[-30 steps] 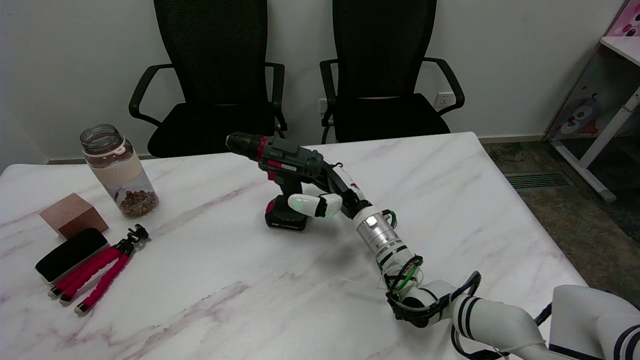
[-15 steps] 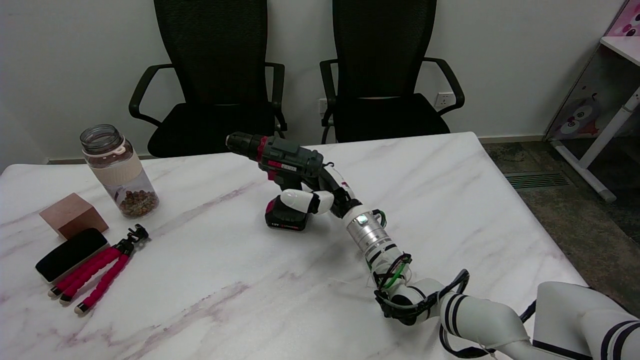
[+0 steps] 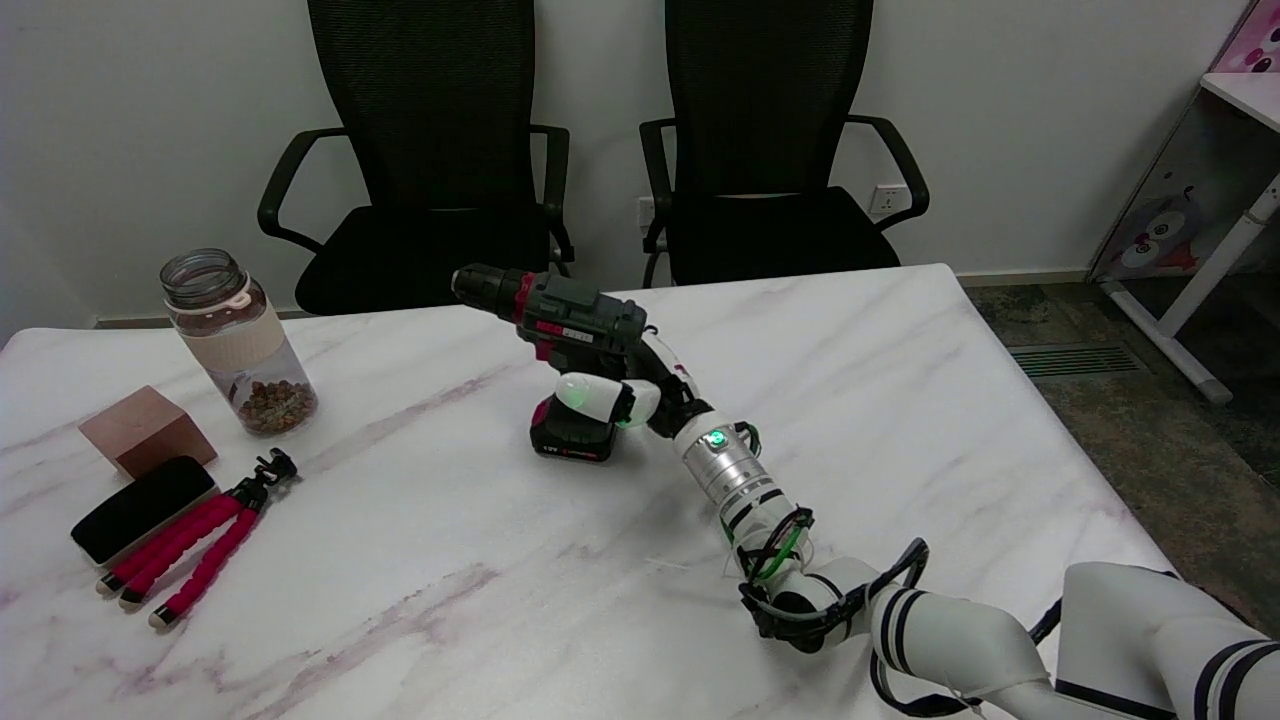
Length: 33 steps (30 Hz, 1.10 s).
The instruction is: Pick up the power screwdriver.
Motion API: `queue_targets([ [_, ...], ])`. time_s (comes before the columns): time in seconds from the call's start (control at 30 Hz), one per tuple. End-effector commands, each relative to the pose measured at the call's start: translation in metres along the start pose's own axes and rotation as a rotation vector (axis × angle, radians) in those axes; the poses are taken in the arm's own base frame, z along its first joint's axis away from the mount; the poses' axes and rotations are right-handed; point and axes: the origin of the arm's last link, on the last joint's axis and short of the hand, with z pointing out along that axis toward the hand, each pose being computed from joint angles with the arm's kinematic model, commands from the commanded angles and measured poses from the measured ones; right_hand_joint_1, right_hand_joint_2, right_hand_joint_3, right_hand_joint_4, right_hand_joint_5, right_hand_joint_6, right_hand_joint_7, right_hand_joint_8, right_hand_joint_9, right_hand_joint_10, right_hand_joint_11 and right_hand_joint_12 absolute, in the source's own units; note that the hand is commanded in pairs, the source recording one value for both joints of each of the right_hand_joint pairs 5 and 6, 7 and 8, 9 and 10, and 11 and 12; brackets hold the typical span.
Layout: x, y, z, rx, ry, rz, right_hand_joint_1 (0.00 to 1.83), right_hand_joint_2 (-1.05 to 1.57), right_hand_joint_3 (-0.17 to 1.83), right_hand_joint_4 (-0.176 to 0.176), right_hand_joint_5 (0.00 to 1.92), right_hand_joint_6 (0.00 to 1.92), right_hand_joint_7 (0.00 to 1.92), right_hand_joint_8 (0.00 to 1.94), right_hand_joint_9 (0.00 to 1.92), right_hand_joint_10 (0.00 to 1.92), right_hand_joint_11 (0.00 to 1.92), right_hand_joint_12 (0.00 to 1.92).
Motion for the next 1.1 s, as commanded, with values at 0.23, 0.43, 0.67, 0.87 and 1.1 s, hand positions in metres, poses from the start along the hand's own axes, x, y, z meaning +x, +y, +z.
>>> queue_targets([
  [0.23,-0.0040,-0.0042,-0.0029,0.033,-0.018,0.076,0.81,-0.14,0.81,0.089,0.21,0.21,0.21,0.21,0.32,0.32,0.29,0.29],
  [0.43,-0.0033,-0.0031,-0.0041,0.030,-0.021,0.086,0.82,-0.11,0.80,0.086,0.21,0.21,0.21,0.21,0.36,0.36,0.36,0.36],
  [0.67,-0.0030,-0.0036,-0.0037,0.031,-0.023,0.088,0.82,-0.11,0.80,0.086,0.21,0.21,0.21,0.21,0.38,0.38,0.39,0.39],
  [0.87,-0.0042,-0.0038,-0.0038,0.032,-0.028,0.090,0.82,-0.11,0.81,0.087,0.21,0.21,0.21,0.21,0.39,0.39,0.39,0.39],
  [1.1,-0.0096,-0.0055,-0.0015,0.035,-0.050,0.092,0.82,-0.11,0.84,0.088,0.21,0.21,0.21,0.21,0.38,0.38,0.37,0.37],
])
